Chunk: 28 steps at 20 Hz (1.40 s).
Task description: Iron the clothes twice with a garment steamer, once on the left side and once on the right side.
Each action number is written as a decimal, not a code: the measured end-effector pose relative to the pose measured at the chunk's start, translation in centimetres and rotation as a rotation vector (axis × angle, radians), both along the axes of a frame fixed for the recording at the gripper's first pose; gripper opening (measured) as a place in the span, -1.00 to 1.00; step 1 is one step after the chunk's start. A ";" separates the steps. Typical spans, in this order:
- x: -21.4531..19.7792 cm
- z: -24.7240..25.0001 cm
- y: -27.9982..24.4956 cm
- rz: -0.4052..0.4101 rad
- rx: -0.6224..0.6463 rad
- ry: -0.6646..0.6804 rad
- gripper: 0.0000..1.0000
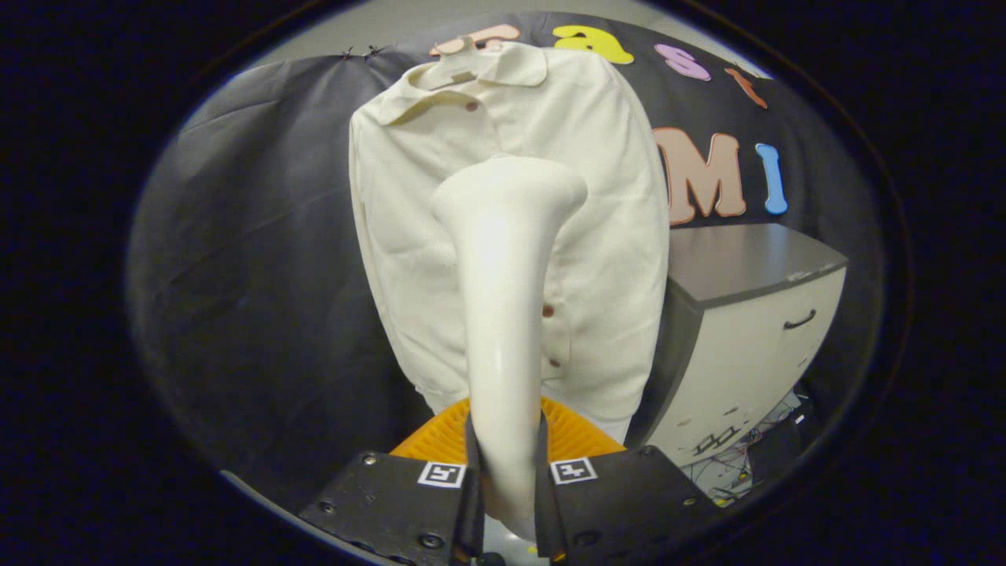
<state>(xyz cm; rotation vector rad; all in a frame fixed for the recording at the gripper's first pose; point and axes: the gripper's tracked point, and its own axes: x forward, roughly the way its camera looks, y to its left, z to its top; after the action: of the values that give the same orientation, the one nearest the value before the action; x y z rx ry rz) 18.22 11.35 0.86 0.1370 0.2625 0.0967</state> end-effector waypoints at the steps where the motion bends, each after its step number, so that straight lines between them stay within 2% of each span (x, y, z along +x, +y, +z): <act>1: 0.8 1.7 -0.7 -0.005 -0.004 -0.028 -0.49; 6: 3.9 7.4 -2.9 -0.027 -0.005 -0.130 -0.50; 10: 6.8 8.3 -4.2 -0.055 0.010 -0.134 -0.49; 13: 8.4 7.2 -4.6 -0.061 0.032 -0.106 -0.49; 18: 9.2 3.5 -4.8 -0.041 -0.001 -0.052 -0.49; 28: 8.2 -5.1 -5.8 -0.027 0.024 0.109 -0.49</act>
<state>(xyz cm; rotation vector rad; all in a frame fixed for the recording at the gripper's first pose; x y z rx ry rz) 26.40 5.56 -4.22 0.1700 0.3683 0.0657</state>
